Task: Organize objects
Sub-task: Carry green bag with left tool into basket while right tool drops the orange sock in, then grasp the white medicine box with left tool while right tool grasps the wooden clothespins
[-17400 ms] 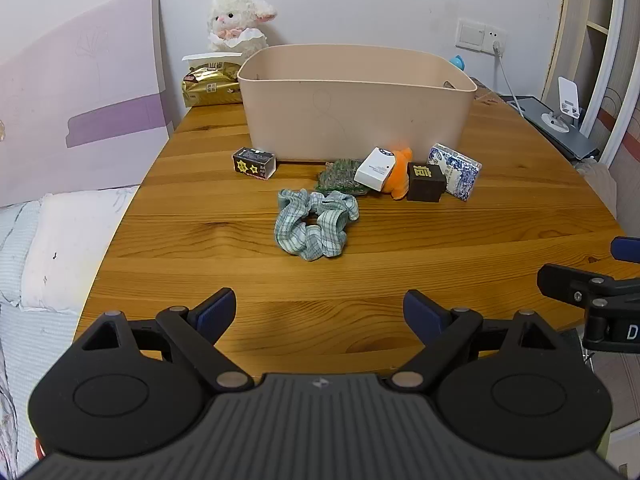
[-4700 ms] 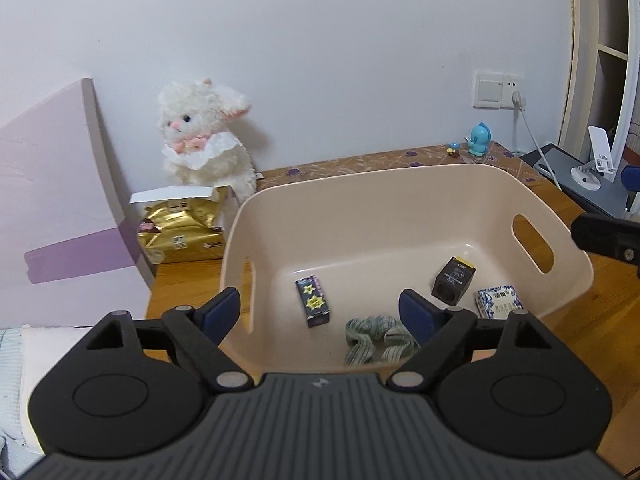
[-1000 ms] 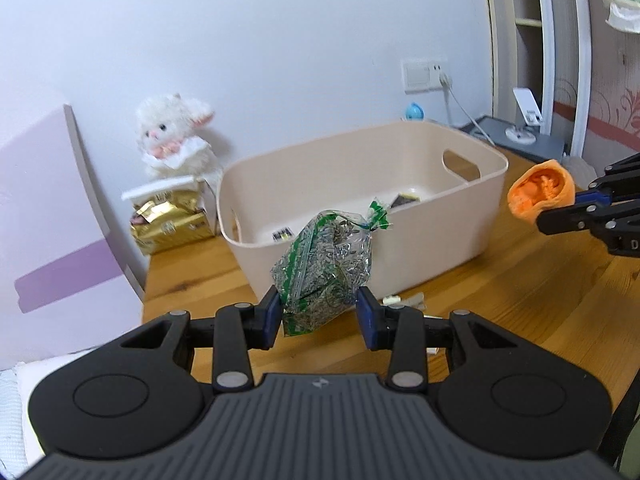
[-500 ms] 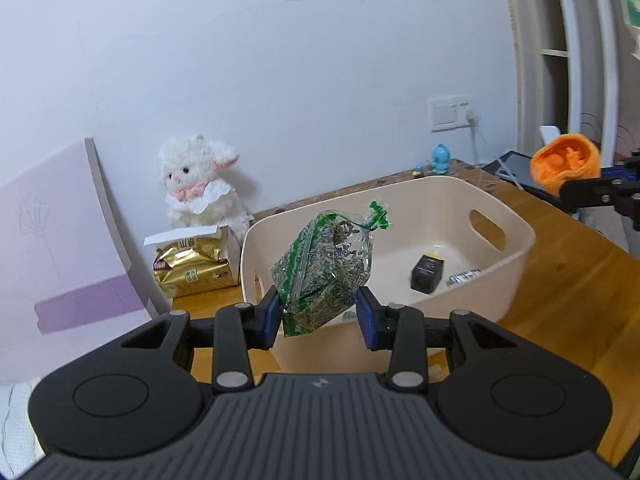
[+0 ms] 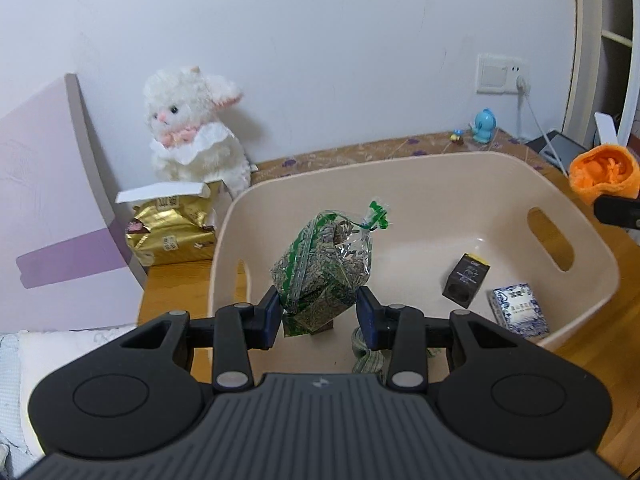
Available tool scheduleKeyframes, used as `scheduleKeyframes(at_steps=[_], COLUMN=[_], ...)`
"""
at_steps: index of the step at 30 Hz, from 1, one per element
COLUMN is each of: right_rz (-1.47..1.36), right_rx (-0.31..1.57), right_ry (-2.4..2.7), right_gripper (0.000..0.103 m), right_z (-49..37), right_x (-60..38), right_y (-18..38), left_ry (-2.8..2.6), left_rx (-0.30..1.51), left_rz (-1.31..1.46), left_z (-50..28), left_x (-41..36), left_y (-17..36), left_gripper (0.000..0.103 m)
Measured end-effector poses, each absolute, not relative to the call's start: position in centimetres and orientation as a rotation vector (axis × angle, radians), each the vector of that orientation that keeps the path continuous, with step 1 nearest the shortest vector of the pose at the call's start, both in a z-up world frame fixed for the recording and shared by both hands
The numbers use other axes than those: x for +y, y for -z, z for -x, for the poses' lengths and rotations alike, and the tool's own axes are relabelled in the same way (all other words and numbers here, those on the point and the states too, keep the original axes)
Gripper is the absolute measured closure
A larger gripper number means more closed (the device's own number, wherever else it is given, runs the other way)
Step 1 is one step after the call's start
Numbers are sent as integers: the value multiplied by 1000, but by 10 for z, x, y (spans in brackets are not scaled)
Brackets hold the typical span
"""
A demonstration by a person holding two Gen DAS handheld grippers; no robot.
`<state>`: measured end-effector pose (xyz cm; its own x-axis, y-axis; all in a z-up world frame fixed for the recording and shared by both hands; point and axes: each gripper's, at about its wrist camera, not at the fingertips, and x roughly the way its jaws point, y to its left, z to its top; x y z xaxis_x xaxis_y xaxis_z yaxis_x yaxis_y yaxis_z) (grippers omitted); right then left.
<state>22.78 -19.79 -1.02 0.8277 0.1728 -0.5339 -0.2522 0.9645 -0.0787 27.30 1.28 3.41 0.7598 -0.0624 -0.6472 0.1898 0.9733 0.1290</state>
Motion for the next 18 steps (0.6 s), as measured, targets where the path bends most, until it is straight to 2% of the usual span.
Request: scheduleKeyframes(at_steps=[5, 7, 9, 10, 11, 12, 14, 18], right_rz=[154, 147, 143, 143, 143, 138, 124, 98], right_rx=[605, 608, 594, 588, 580, 571, 548, 514], right_ry=[-230, -224, -217, -212, -206, -197, -185, -184], right_gripper=[92, 82, 66, 63, 56, 47, 36, 19], right_z=[-243, -243, -239, -237, -234, -231, -224, -209], right_x=[-192, -193, -194, -195, -195, -196, -198, -200], right_y=[25, 26, 25, 24, 22, 20, 13, 0], left_ry=[151, 154, 155, 156, 158, 161, 159, 150], left_rx=[752, 761, 768, 770, 769, 766, 747, 690], left_rz=[-229, -239, -240, -240, -240, -240, -240, -268], left_z=[-291, -293, -294, -294, -293, -292, -288, -275], left_x=[5, 3, 3, 2, 2, 2, 2, -2], left_y=[-13, -7, -3, -2, -2, -3, -7, -19], left_gripper=[60, 60, 58, 56, 53, 45, 29, 15])
